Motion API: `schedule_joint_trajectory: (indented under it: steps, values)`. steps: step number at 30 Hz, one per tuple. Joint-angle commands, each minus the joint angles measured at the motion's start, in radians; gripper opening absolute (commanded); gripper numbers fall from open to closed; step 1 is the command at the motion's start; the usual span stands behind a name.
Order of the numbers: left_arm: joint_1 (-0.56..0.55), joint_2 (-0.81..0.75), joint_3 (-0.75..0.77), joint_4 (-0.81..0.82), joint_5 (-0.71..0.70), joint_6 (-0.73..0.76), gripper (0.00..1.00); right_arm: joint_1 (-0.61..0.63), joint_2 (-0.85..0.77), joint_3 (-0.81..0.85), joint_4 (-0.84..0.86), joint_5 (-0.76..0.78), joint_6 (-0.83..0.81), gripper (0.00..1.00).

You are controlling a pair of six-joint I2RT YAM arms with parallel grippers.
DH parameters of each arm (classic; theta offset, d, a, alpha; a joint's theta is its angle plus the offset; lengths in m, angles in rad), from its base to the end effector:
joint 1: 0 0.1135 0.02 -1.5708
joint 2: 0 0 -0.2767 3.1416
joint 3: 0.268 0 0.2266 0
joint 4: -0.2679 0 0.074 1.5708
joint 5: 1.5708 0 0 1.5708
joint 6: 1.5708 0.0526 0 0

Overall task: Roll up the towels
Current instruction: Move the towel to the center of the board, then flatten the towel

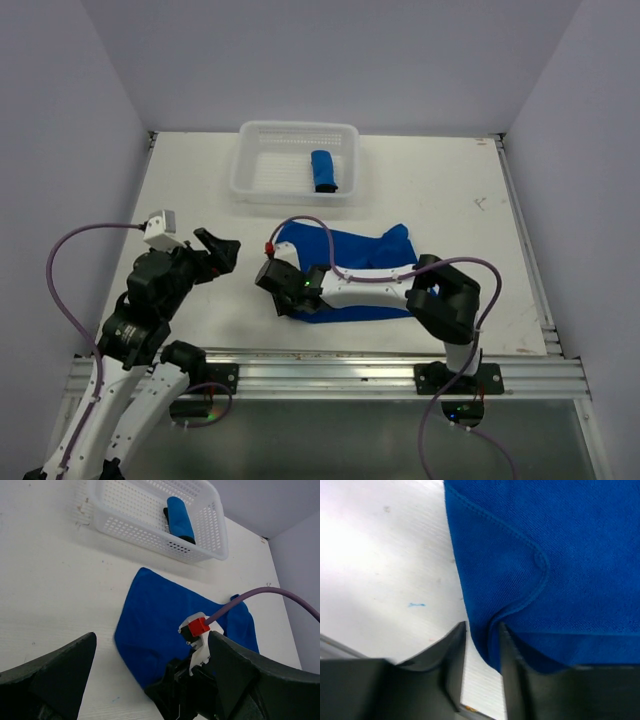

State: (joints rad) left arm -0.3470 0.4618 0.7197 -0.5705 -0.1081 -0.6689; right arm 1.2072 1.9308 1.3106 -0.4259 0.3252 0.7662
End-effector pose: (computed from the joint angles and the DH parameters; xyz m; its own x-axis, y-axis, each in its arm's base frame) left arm 0.0851 -0.0247 0.3117 -0.3766 -0.5194 -0.7671 0.0102 0.8257 -0.5641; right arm 0.1552 0.3606 0.1871 -0.7964 -0.2454 -0.5528 -0.3837 0.9115 0.1482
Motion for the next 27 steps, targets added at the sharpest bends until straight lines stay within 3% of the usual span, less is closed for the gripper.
schedule_joint_trajectory:
  steps: [1, 2, 5, 9, 13, 16, 20, 27]
  values:
    - [0.008, -0.034, -0.031, -0.052, -0.038, -0.047, 0.97, -0.009, -0.091, -0.006, 0.081, -0.051, 0.041, 0.39]
    - [0.008, -0.041, -0.035, -0.052, -0.039, -0.057, 0.97, -0.009, -0.128, -0.055, 0.085, -0.035, 0.059, 0.48]
    - [0.008, -0.042, -0.060, -0.029, -0.033, -0.066, 0.98, -0.017, -0.274, -0.170, 0.087, 0.001, 0.079, 0.62]
    - [0.008, 0.004, -0.089, -0.002, -0.005, -0.066, 0.98, -0.017, -0.469, -0.316, 0.108, 0.026, 0.105, 0.69]
    - [0.008, 0.064, -0.160, 0.092, 0.137, -0.060, 0.92, -0.018, -0.657, -0.428, 0.037, 0.135, 0.156, 0.53]
    - [0.006, 0.136, -0.232, 0.210, 0.247, -0.069, 0.84, -0.034, -0.795, -0.497, -0.135, 0.248, 0.238, 0.27]
    - [-0.020, 0.253, -0.247, 0.268, 0.239, -0.064, 0.79, -0.055, -1.001, -0.618, -0.279, 0.337, 0.361, 0.20]
    - [-0.272, 0.523, -0.125, 0.304, 0.050, -0.106, 0.79, -0.153, -1.141, -0.737, -0.369, 0.333, 0.361, 0.21]
